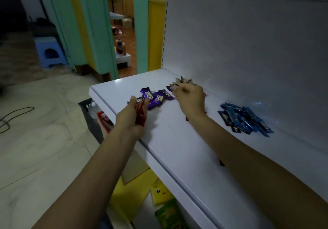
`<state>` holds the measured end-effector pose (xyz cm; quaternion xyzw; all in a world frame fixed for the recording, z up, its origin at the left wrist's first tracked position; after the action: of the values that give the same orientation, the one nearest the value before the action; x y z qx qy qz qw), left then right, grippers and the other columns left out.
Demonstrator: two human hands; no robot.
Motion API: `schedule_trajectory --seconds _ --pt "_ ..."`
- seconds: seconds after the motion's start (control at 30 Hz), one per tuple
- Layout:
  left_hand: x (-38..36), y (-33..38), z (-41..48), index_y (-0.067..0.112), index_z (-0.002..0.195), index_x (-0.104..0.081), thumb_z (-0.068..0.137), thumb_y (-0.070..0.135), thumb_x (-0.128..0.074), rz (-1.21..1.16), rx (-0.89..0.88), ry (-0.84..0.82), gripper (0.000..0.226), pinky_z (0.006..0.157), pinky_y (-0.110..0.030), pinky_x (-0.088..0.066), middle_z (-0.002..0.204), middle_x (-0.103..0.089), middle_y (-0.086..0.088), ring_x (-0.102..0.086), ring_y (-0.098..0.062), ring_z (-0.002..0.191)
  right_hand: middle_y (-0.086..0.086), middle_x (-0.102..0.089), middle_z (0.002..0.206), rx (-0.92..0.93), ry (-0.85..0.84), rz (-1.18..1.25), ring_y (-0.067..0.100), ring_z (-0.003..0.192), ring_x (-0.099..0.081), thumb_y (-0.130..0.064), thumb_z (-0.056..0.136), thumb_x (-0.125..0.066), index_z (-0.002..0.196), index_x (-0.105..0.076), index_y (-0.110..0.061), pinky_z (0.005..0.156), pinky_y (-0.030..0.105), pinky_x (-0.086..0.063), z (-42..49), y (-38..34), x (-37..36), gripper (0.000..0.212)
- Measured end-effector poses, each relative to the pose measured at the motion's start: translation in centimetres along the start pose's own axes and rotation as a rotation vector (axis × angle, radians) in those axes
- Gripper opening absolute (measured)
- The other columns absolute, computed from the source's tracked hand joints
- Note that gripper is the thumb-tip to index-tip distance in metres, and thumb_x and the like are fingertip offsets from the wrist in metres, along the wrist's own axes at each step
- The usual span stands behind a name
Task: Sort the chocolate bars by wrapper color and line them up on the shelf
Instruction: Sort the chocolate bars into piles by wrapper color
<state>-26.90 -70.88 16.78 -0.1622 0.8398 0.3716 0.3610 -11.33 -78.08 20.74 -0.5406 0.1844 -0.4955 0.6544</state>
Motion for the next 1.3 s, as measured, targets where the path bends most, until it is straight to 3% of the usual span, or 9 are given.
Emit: schedule_trajectory --seconds 0.1,0.23,0.4,0.5,0.6,0.83,1.03,1.17,1.3 --pt "-0.1 0.0 0.6 0.006 0.086 -0.056 0.095 0.016 -0.057 -0.039 0.030 -0.009 0.014 0.041 -0.012 -0.047 0.077 -0.061 -0.007 -0.061 -0.007 0.043 0.011 -0.072 0.100 0.229 -0.171 -0.313 0.020 0.087 -0.066 -0.014 0.089 -0.063 0.107 -0.071 -0.005 0.084 0.034 -0.053 1.0 0.2 -3.7 0.022" --pt "-1.0 -0.2 1.5 0.005 0.087 -0.055 0.099 0.012 -0.050 -0.134 0.064 -0.069 0.014 0.048 -0.015 -0.051 0.079 -0.062 -0.010 -0.061 -0.010 0.051 0.007 -0.070 0.109 0.277 -0.384 -0.571 0.023 0.099 -0.063 -0.020 0.089 -0.056 0.112 -0.070 -0.018 0.086 0.036 -0.051 1.8 2.2 -6.4 0.028" --pt "-2.0 -1.0 1.6 0.003 0.090 -0.057 0.097 0.003 -0.043 -0.233 0.096 -0.173 0.016 0.059 -0.019 -0.053 0.094 -0.060 -0.016 -0.057 -0.016 0.073 0.005 -0.067 0.115 0.175 -0.315 -0.278 0.016 0.107 -0.059 -0.010 0.095 -0.046 0.115 -0.067 -0.011 0.094 0.028 -0.045 1.3 0.4 -4.7 0.029" --pt "-1.8 -1.3 1.8 0.013 0.091 -0.057 0.094 -0.010 -0.036 -0.104 0.003 -0.147 0.031 0.056 -0.018 -0.051 0.092 -0.062 -0.012 -0.056 -0.014 0.072 0.002 -0.069 0.089 -0.063 -0.216 0.127 0.011 0.079 -0.064 -0.023 0.098 -0.047 0.096 -0.066 -0.016 0.072 0.026 -0.051 -0.7 -0.5 -3.2 0.021" --pt "-1.7 -1.8 1.9 0.019 0.118 -0.050 0.097 -0.007 -0.038 -0.042 -0.058 -0.141 0.036 0.069 -0.031 -0.055 0.105 -0.064 -0.009 -0.062 -0.020 0.086 0.000 -0.066 0.080 -0.126 -0.294 0.090 0.011 0.063 -0.062 -0.042 0.088 -0.061 0.090 -0.059 -0.019 0.058 0.027 -0.047 -2.8 -1.1 -2.5 0.024" --pt "-1.7 -3.0 1.2 0.017 0.141 -0.042 0.099 0.006 -0.043 -0.039 -0.041 -0.343 0.044 0.097 -0.046 -0.047 0.133 -0.057 -0.017 -0.055 -0.033 0.122 0.004 -0.070 0.086 -0.118 -0.440 0.133 0.018 0.079 -0.069 -0.004 0.083 -0.069 0.102 -0.063 -0.014 0.064 0.030 -0.055 -4.4 -1.2 -2.9 0.022" --pt "-2.8 -3.2 -0.7 0.007 0.100 -0.065 0.099 0.017 -0.044 0.300 -0.177 -0.484 0.023 0.071 -0.024 -0.058 0.085 -0.075 -0.006 -0.072 -0.014 0.080 0.004 -0.068 0.084 -0.013 -0.269 0.148 0.011 0.074 -0.066 -0.009 0.089 -0.064 0.096 -0.064 -0.014 0.059 0.016 -0.048 -4.0 -2.3 -0.6 0.009" --pt "-2.7 -3.2 -0.8 0.010 0.096 -0.065 0.098 0.017 -0.048 0.483 -0.262 -0.464 0.019 0.083 -0.034 -0.057 0.089 -0.071 -0.005 -0.069 -0.015 0.084 0.000 -0.069 0.081 -0.092 -0.139 0.177 0.004 0.069 -0.063 -0.014 0.093 -0.059 0.096 -0.067 -0.012 0.061 0.016 -0.050 -3.2 -1.3 3.0 0.009" --pt "-3.0 -3.7 -1.4 0.017 0.098 -0.064 0.093 0.011 -0.056 0.683 -0.368 -0.530 0.011 0.066 -0.024 -0.058 0.072 -0.071 0.006 -0.070 -0.008 0.073 -0.006 -0.067 0.080 0.081 0.038 -0.300 0.002 0.064 -0.059 -0.020 0.086 -0.068 0.096 -0.071 -0.016 0.061 0.023 -0.050 -2.0 0.6 8.0 0.011"
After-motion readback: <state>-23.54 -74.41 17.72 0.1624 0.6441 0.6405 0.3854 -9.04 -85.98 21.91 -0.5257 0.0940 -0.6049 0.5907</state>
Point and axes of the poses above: each hand's wrist, its own z-axis towards the middle knuckle, its own x-axis out of the back of the hand, y = z × x, the point moved 5 cm from there along z, towards the middle knuckle
